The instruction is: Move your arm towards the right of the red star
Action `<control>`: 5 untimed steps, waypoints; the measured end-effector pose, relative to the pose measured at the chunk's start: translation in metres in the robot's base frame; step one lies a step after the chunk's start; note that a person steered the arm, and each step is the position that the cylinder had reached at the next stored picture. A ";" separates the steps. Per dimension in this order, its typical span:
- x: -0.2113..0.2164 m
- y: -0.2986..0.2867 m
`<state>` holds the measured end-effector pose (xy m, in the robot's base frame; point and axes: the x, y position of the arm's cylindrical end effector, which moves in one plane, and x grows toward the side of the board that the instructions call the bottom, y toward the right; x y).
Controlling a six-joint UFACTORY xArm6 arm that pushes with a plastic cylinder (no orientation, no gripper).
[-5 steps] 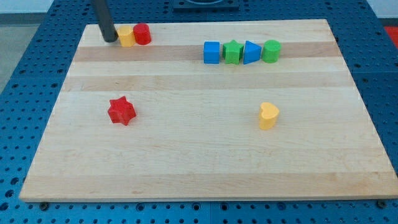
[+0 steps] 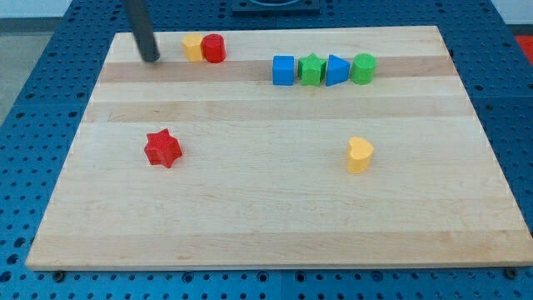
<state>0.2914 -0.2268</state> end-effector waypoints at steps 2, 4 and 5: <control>0.037 0.125; 0.185 0.162; 0.198 0.123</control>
<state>0.4897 -0.1043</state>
